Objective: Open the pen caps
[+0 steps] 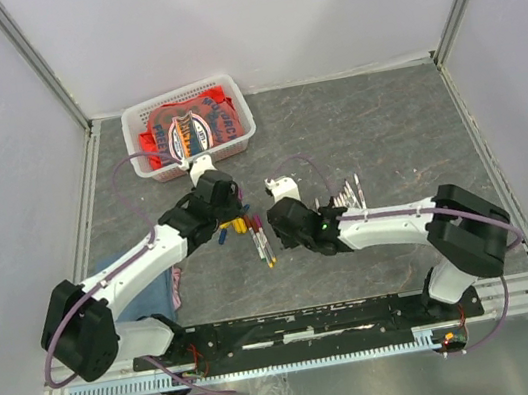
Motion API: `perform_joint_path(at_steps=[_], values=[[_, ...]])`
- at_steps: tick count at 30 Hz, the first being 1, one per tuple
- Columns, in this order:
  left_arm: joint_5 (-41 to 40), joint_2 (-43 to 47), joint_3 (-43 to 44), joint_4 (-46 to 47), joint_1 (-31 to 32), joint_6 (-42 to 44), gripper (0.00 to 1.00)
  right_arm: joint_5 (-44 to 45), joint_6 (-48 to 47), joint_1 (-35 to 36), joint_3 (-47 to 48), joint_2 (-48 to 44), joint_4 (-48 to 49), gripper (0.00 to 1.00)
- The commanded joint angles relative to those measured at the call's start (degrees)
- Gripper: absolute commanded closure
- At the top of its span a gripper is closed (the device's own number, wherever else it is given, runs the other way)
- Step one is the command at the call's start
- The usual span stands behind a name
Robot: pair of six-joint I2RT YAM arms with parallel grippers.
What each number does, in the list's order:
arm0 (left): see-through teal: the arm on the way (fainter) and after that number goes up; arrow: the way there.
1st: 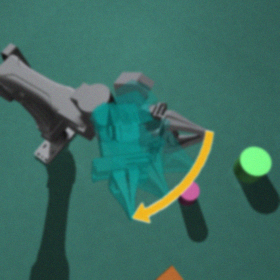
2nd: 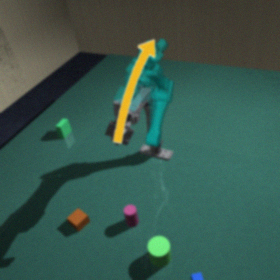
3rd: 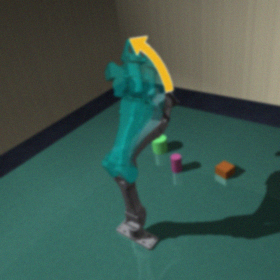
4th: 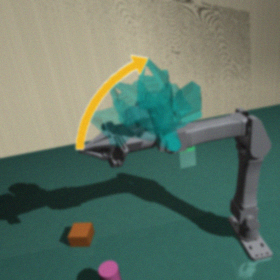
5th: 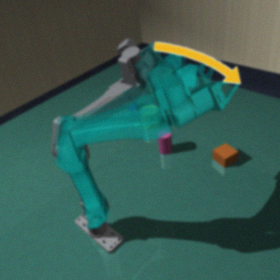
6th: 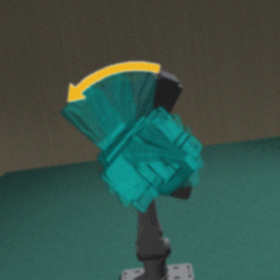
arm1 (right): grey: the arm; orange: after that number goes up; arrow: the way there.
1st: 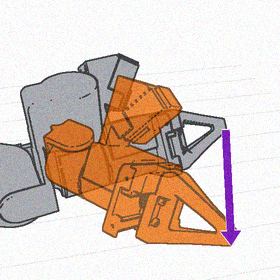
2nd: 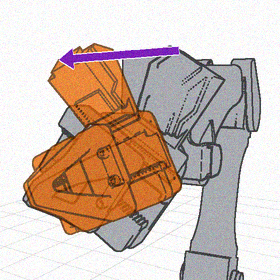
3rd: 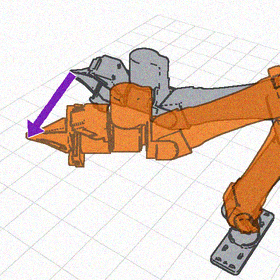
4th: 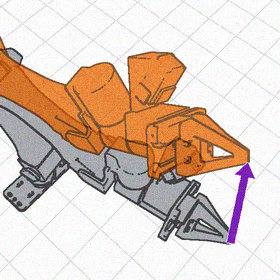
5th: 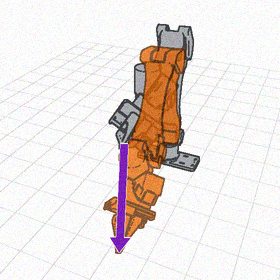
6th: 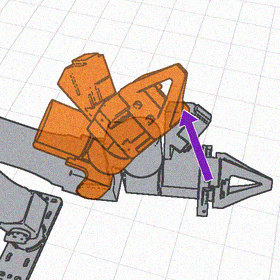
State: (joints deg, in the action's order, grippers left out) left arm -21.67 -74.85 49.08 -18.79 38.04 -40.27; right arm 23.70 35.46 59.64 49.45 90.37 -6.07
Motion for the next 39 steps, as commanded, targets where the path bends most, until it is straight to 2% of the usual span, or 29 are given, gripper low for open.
perform_joint_path(at_steps=[1, 8, 17, 39], values=[[1.1, 2.7, -1.3, 3.4, -0.7, -2.8, 0.49, -1.7, 0.9, 0.8, 4.4, 3.5, 3.4, 0.53], [0.6, 5.2, -4.6, 5.3, -2.2, -3.3, 0.49, -3.4, 2.1, 1.6, 6.6, 8.3, 5.6, 0.53], [1.6, 6.1, -7.0, 7.0, -3.3, -4.8, 0.49, -1.7, 2.7, 2.1, 8.6, 11.4, 3.2, 0.54], [1.5, 7.7, -6.0, 5.4, -3.4, -4.3, 0.49, 0.2, 2.9, 2.1, 8.5, 14.1, 1.4, 0.56]])
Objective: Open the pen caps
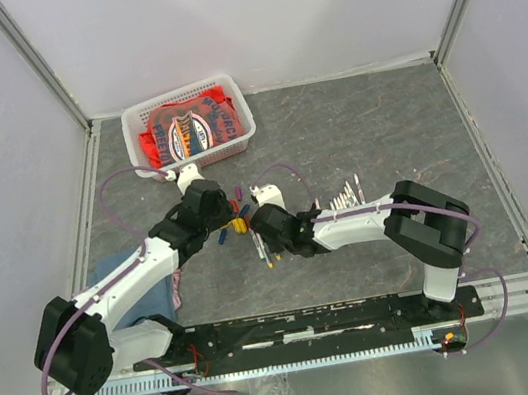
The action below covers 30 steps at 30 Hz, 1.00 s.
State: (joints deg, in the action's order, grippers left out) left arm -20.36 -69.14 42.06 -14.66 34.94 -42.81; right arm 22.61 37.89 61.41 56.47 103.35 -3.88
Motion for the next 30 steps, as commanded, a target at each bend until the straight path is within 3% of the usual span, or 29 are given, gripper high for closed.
perform_joint_path(at_steps=[1, 9, 15, 19, 30], values=[[0.3, 1.8, 1.1, 1.4, -0.3, -1.7, 0.49, 1.4, 0.3, 0.3, 1.6, 1.2, -1.0, 0.56], [2.0, 0.2, 0.4, 3.2, -0.4, -2.3, 0.49, 0.9, 0.9, 0.4, 1.4, 3.2, -3.3, 0.63], [4.1, -1.1, 1.8, 3.3, -0.4, -2.9, 0.48, 0.0, 2.3, 0.5, -1.1, 3.0, -3.0, 0.8], [7.3, -3.0, 2.6, 3.9, -0.4, -3.8, 0.48, -0.2, 2.8, 0.5, -2.7, 2.1, -1.8, 0.98], [14.9, -6.1, 3.3, 7.3, -0.3, -5.8, 0.47, 1.7, 1.6, 0.5, -9.7, -9.5, 4.1, 0.99]])
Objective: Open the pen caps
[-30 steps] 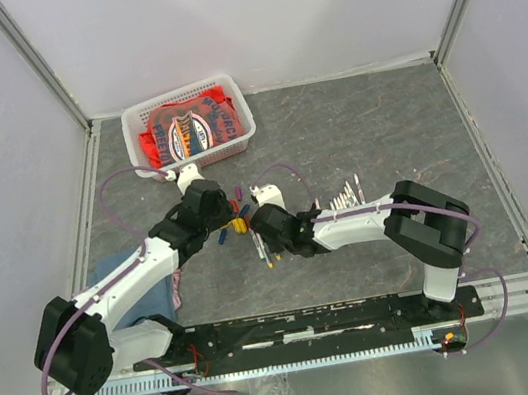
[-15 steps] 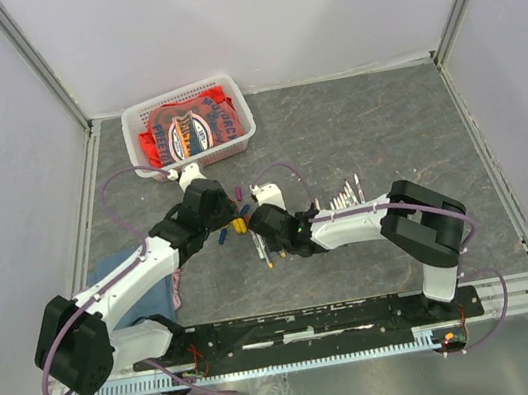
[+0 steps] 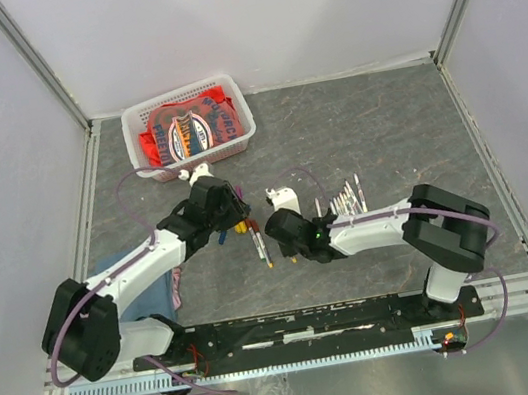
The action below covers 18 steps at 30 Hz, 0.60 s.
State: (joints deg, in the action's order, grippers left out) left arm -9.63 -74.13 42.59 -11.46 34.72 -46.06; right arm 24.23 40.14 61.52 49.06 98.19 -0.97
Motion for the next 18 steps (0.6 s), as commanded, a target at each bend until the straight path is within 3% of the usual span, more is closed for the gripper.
perform_joint_path(at_steps=[1, 18], values=[[5.0, -1.5, 2.8, 4.5, -0.1, -2.9, 0.47, -0.3, -0.8, 0.4, -3.0, -5.2, 1.9, 0.99], [12.2, -7.0, 3.2, 8.8, 1.2, -4.6, 0.47, -5.7, -2.3, 0.4, -7.7, -13.6, 10.8, 0.99]])
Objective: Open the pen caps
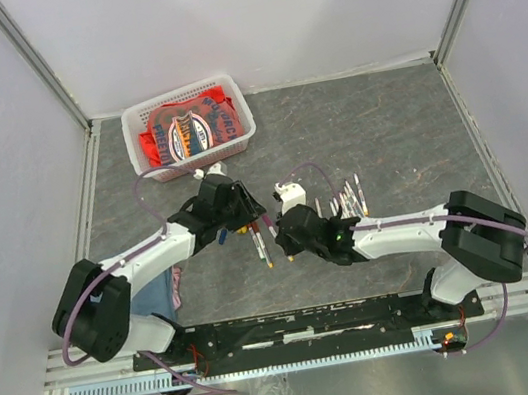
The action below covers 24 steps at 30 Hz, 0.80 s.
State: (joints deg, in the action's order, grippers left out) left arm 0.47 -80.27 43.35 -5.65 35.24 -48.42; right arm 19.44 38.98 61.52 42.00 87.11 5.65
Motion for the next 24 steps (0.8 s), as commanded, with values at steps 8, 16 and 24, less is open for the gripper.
perform_joint_path(at_steps=[8, 16, 24], values=[[2.5, -1.9, 2.5, 4.0, 1.1, -3.2, 0.47, -2.2, -1.4, 0.5, -1.3, -4.3, 5.5, 0.99], [2.8, -2.3, 2.5, 5.0, 1.6, -4.0, 0.5, -3.0, -1.7, 0.6, -1.2, -5.1, 6.5, 0.99], [3.4, -2.6, 2.1, 6.6, 1.9, -4.3, 0.71, -2.7, -1.7, 0.6, -1.4, -5.6, 6.7, 0.99]])
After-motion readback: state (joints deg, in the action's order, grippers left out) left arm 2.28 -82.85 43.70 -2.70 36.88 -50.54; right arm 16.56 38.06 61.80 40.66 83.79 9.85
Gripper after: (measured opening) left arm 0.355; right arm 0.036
